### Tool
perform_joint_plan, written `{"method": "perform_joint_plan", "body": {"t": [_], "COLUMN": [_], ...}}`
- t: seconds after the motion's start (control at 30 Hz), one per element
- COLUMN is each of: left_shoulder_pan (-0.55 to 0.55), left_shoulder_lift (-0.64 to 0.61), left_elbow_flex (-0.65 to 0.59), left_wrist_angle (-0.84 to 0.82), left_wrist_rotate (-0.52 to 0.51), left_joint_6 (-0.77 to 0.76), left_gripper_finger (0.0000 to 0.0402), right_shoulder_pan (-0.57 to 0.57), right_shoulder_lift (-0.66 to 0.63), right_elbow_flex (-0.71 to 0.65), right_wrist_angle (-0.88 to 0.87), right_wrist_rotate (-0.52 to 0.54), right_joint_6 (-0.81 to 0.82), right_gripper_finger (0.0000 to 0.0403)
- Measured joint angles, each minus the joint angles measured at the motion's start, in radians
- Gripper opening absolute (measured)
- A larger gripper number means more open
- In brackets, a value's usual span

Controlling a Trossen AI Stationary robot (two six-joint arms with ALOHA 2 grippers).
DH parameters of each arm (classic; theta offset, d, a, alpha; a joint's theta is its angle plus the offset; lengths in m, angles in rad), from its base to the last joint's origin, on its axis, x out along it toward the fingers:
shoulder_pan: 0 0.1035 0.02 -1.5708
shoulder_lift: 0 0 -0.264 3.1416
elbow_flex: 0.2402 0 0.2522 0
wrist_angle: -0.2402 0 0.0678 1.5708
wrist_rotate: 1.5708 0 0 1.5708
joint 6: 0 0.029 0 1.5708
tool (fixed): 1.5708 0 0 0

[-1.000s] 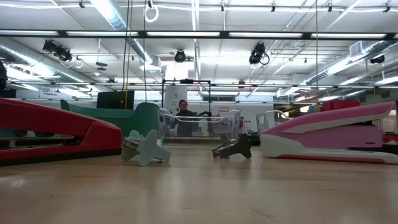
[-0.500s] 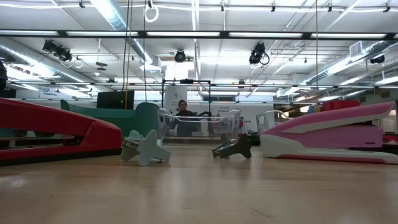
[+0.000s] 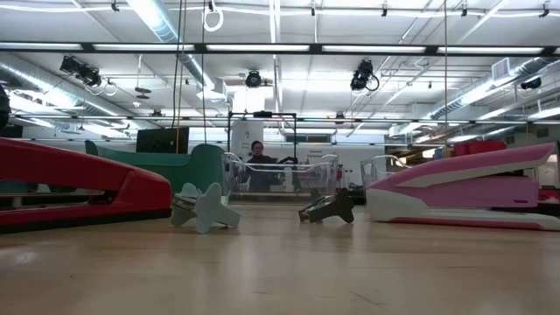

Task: Pick and place Stapler, Stapler remover, tape
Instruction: Put the purple staple remover into the blue bin

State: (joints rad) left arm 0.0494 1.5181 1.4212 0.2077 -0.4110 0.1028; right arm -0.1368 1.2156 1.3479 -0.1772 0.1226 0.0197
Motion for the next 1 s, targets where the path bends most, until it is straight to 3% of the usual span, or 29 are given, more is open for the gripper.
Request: {"method": "perform_joint_plan", "body": {"t": [0.2,0.4,0.7,1.0], "left_shoulder_pan": [-0.002,-0.001,0.014,0.081], "left_shoulder_lift": [-0.009,-0.039,-0.096,-0.188], "left_elbow_flex": [0.000,-0.001,-0.001,0.001], "left_wrist_angle": [-0.031,-0.136,-0.265,-0.441], "left_wrist_rotate": [-0.032,-0.039,0.032,0.144], "left_joint_6": [0.022,0.021,0.019,-0.048], "left_gripper_finger": [0.0001,0.0001,0.0001,0.0001], "right_shoulder_pan": [0.000,0.000,0.001,0.001], "right_shoulder_lift": [-0.004,-0.037,-0.117,-0.179], "right_elbow_flex": [0.000,0.000,0.000,0.000], "right_wrist_angle": [-0.005,-0.013,-0.086,-0.249], "right_wrist_rotate": [0.000,0.000,-0.022,-0.057], "right_joint_6": [-0.001,-0.002,-0.071,-0.082], "right_gripper_finger": [0.0147,0.0169,0.0164,0.0126]}}
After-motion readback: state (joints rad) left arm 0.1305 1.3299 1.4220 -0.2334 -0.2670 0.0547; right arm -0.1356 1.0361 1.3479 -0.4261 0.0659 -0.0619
